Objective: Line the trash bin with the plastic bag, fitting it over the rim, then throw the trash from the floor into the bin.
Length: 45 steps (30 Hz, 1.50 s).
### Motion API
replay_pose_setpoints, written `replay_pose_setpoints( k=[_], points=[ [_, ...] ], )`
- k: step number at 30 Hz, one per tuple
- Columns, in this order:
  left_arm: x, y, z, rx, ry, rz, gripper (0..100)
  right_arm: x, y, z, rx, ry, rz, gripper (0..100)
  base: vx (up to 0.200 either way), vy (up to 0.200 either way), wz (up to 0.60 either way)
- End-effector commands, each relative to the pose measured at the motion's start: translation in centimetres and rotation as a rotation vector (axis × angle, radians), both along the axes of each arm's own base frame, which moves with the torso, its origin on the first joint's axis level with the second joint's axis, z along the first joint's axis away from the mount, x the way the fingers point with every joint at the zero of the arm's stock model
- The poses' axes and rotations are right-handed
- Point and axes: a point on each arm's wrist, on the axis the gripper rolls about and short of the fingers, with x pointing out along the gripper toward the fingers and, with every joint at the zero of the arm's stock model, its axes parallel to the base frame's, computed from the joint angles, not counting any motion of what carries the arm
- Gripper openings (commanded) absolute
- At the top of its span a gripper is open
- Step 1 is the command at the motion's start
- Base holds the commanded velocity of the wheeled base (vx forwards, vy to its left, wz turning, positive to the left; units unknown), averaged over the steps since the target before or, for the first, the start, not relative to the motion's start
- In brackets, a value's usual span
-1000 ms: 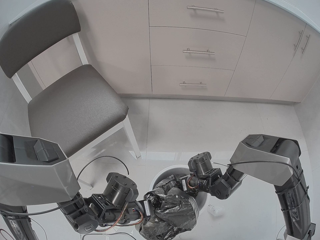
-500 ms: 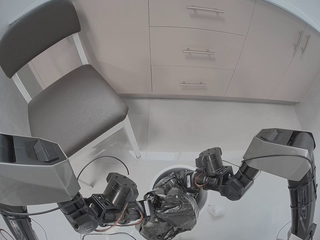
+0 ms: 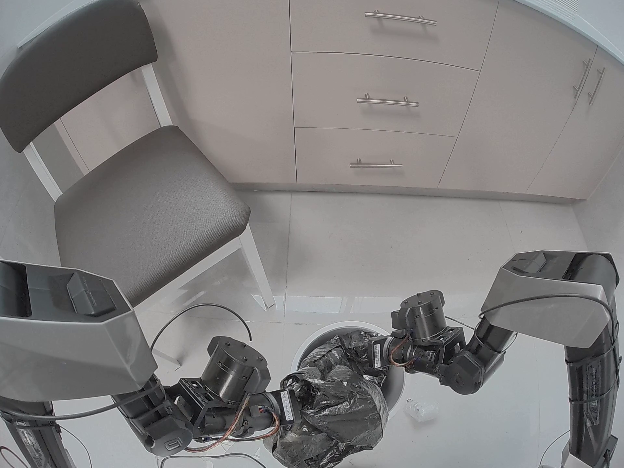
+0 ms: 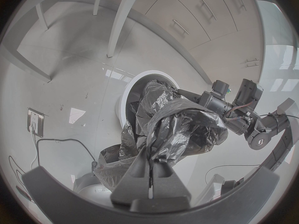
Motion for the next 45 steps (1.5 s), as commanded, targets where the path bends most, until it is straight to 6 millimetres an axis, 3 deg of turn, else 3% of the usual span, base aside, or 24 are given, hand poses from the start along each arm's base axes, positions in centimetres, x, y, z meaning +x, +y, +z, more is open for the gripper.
replay_pose_setpoints(
  k=[1,7,14,21,25,28,32,35,42,45],
  points=[
    [0.0,0.0,-0.1,0.001,0.001,0.0,0,0.9,0.0,-1.5,-0.018,0.013,-0.004,0,0.0,0.0,0.0],
    [0.0,-0.1,-0.2,0.007,0.0,0.003,0,2.2,0.5,-3.2,-0.052,0.072,-0.008,0,0.0,0.0,0.0],
    [-0.1,-0.1,-0.2,0.007,0.0,0.001,0,2.4,0.7,-3.6,-0.055,0.07,-0.01,0,0.0,0.0,0.0],
    [-0.1,-0.1,-0.2,0.007,0.0,0.001,0,1.5,0.1,0.2,0.013,-0.021,-0.018,0,0.0,0.0,0.0],
    [-0.2,0.0,-0.1,0.008,0.001,0.001,0,-1.6,-1.6,3.8,0.052,-0.073,-0.014,0,0.0,0.0,0.0],
    [-0.2,0.1,-0.1,0.008,0.003,0.0,0,-3.9,-2.6,4.1,0.05,-0.067,-0.002,0,0.0,0.0,0.0],
    [-0.2,0.1,-0.1,0.009,0.002,0.001,0,-6.0,-3.2,3.6,0.059,-0.085,0.017,0,0.0,0.0,0.0],
    [-0.2,0.0,-0.2,0.002,-0.006,0.001,0,-8.6,-3.4,2.6,0.059,-0.091,0.066,0,0.0,0.0,0.0],
    [-0.3,0.1,-0.2,-0.006,-0.013,0.0,0,-14.5,-3.9,-0.5,-0.058,0.029,0.203,0,0.0,0.0,0.0],
    [-0.3,0.1,-0.2,-0.006,-0.013,0.0,0,-16.0,-4.1,-1.0,-0.101,0.075,0.24,0,0.0,0.0,0.0]
  ],
)
